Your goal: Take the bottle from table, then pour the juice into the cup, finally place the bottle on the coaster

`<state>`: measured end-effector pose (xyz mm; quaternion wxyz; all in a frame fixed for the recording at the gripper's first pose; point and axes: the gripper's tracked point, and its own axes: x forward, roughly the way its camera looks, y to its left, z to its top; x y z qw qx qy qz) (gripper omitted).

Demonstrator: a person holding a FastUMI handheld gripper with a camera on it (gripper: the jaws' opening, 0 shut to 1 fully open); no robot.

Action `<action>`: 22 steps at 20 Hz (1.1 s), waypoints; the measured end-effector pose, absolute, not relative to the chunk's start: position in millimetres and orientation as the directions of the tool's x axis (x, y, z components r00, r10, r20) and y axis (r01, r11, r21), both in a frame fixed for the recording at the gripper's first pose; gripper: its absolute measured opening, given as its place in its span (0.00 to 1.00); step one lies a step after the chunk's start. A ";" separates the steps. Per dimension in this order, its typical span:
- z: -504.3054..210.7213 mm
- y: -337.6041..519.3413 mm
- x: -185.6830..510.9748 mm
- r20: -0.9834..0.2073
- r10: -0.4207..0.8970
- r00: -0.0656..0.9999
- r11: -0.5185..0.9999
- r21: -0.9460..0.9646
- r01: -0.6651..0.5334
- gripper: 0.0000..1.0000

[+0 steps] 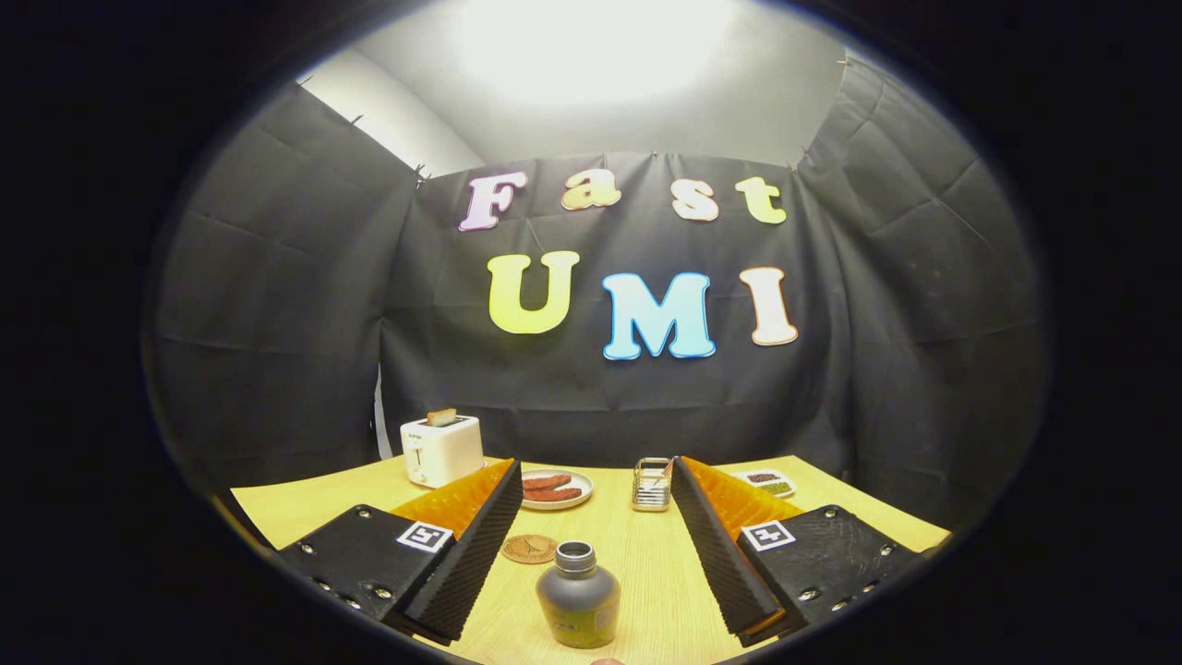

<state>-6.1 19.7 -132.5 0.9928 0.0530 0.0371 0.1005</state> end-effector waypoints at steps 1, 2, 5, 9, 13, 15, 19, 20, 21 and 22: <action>-137.8 21.8 -4.9 -0.071 0.211 0.975 0.973 0.113 -0.202 0.98; -143.2 23.6 -3.3 -0.078 0.216 0.973 0.972 0.112 -0.207 0.98; -160.9 26.1 -1.4 -0.104 0.222 0.969 0.971 0.114 -0.211 0.98; -185.7 32.7 0.4 -0.150 0.243 0.958 0.966 0.127 -0.225 0.98; -212.3 37.6 -2.3 -0.199 0.264 0.944 0.962 0.118 -0.245 0.98; -225.5 38.4 -2.8 -0.226 0.272 0.936 0.961 0.123 -0.249 0.98; -253.5 42.9 -5.4 -0.289 0.291 0.912 0.956 0.136 -0.261 0.98; -258.8 42.6 -5.9 -0.302 0.291 0.908 0.956 0.140 -0.260 0.98; -263.5 43.2 -6.8 -0.313 0.292 0.904 0.955 0.143 -0.258 0.99; -268.3 43.9 -7.0 -0.324 0.294 0.899 0.955 0.147 -0.259 0.99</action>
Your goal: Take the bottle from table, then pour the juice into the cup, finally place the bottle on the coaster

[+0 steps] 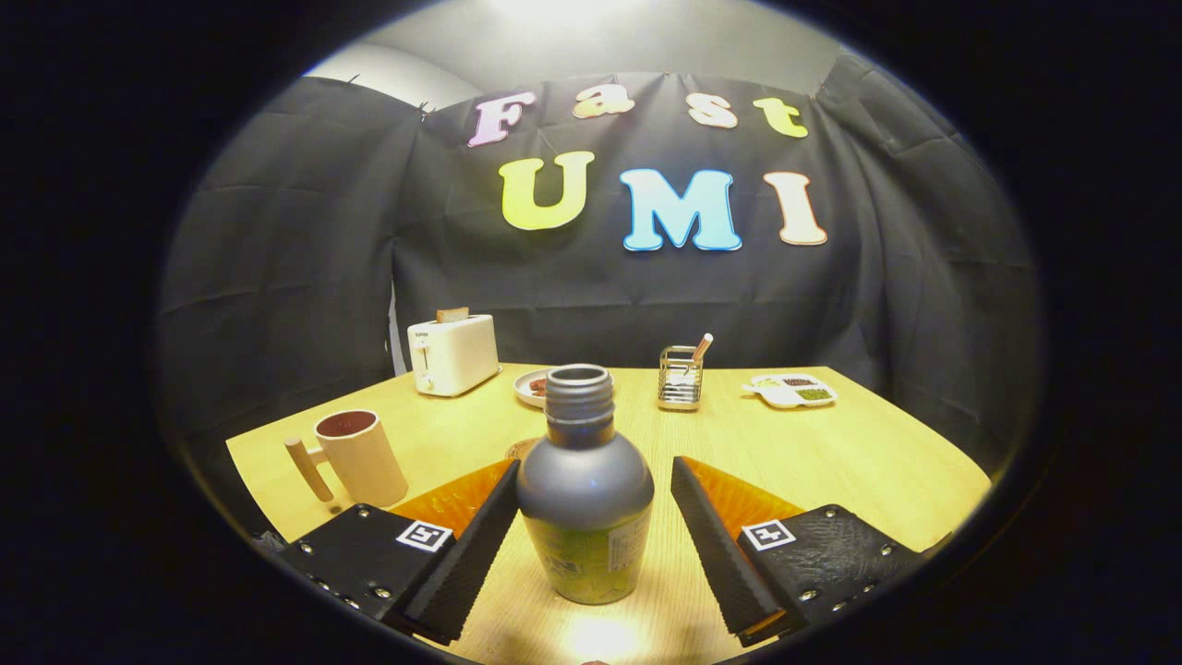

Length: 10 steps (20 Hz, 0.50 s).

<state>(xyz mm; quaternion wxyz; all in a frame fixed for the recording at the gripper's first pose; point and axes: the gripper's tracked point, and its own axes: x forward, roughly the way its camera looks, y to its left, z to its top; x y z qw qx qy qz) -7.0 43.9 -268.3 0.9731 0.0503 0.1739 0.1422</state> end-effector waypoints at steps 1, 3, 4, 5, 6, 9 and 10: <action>-273.5 45.1 -7.3 -0.336 0.297 0.894 0.954 0.149 -0.261 0.99; -281.6 46.9 -7.7 -0.356 0.301 0.885 0.953 0.145 -0.266 0.99; -286.0 47.4 -8.5 -0.367 0.303 0.879 0.953 0.144 -0.268 0.99; -291.3 48.2 -9.6 -0.378 0.307 0.873 0.952 0.145 -0.271 0.99; -295.1 48.9 -10.5 -0.389 0.308 0.868 0.951 0.145 -0.273 0.99; -306.6 52.2 -14.5 -0.421 0.318 0.850 0.948 0.154 -0.279 0.99; -309.5 53.3 -15.5 -0.430 0.323 0.843 0.946 0.156 -0.282 0.99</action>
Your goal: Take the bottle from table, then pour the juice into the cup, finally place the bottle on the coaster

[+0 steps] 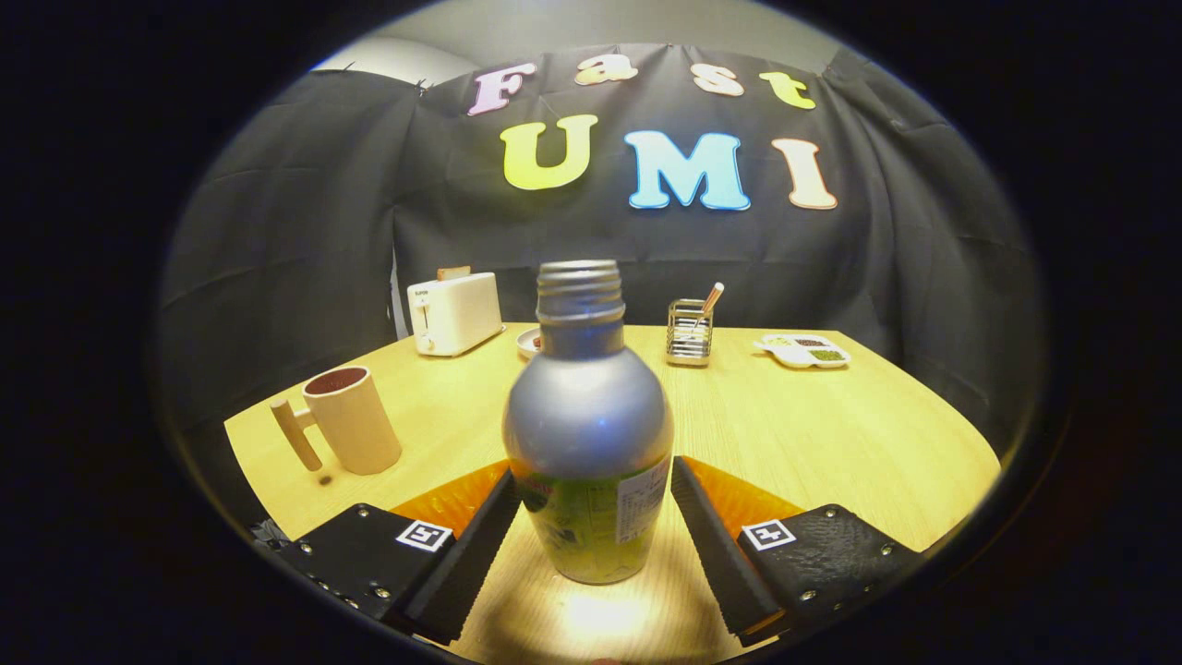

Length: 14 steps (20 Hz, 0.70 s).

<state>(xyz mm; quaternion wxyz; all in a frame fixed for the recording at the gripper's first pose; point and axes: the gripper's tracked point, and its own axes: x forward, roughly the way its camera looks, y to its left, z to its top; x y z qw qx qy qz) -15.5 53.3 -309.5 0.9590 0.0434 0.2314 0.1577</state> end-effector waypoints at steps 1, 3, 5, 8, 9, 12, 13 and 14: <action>-312.5 54.1 -17.6 -0.436 0.326 0.839 0.946 0.157 -0.285 0.99; -316.7 54.4 -19.6 -0.445 0.325 0.834 0.946 0.154 -0.286 0.99; -321.7 54.9 -20.9 -0.457 0.324 0.828 0.946 0.153 -0.286 0.99; -323.9 52.8 -22.4 -0.464 0.317 0.827 0.948 0.149 -0.280 0.96; -324.5 52.7 -23.0 -0.465 0.318 0.826 0.948 0.152 -0.279 0.89; -324.6 53.7 -24.2 -0.471 0.317 0.823 0.948 0.147 -0.281 0.81; -324.8 53.8 -24.3 -0.472 0.315 0.823 0.949 0.143 -0.281 0.81; -324.9 53.5 -24.5 -0.475 0.315 0.822 0.949 0.138 -0.284 0.80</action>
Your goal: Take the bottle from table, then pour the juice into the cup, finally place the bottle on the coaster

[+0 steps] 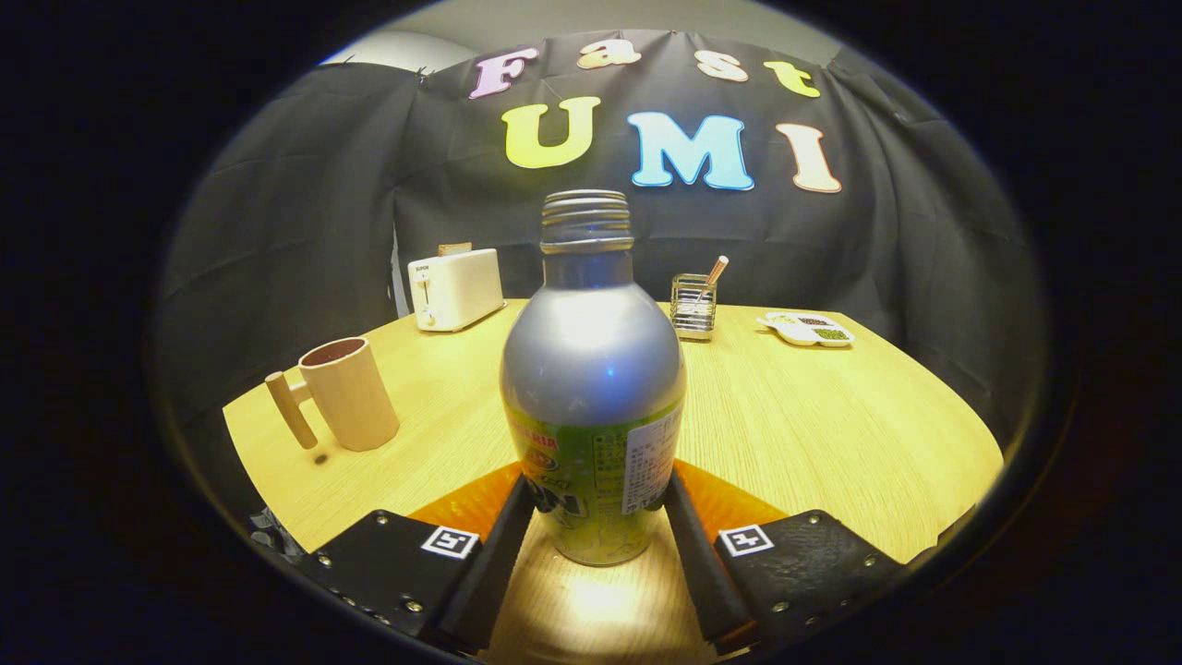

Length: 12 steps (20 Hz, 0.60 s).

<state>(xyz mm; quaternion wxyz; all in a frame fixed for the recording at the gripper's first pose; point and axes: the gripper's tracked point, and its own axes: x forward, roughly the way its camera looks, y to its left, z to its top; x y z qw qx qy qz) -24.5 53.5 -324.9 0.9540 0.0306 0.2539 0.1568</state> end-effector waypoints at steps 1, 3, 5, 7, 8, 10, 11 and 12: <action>-324.8 54.1 -24.3 -0.475 0.317 0.821 0.948 0.135 -0.288 0.79; -324.7 54.0 -22.5 -0.485 0.312 0.817 0.949 0.118 -0.292 0.77; -323.6 54.3 -21.4 -0.497 0.312 0.810 0.948 0.104 -0.301 0.74; -318.9 55.0 -19.0 -0.500 0.310 0.808 0.947 0.085 -0.311 0.74; -314.6 55.8 -16.7 -0.500 0.312 0.808 0.945 0.079 -0.317 0.74; -306.3 56.5 -10.5 -0.497 0.307 0.812 0.944 0.051 -0.326 0.74; -301.2 57.6 -7.3 -0.494 0.305 0.815 0.942 0.033 -0.333 0.74; -295.9 59.0 -4.0 -0.492 0.305 0.816 0.940 0.016 -0.342 0.74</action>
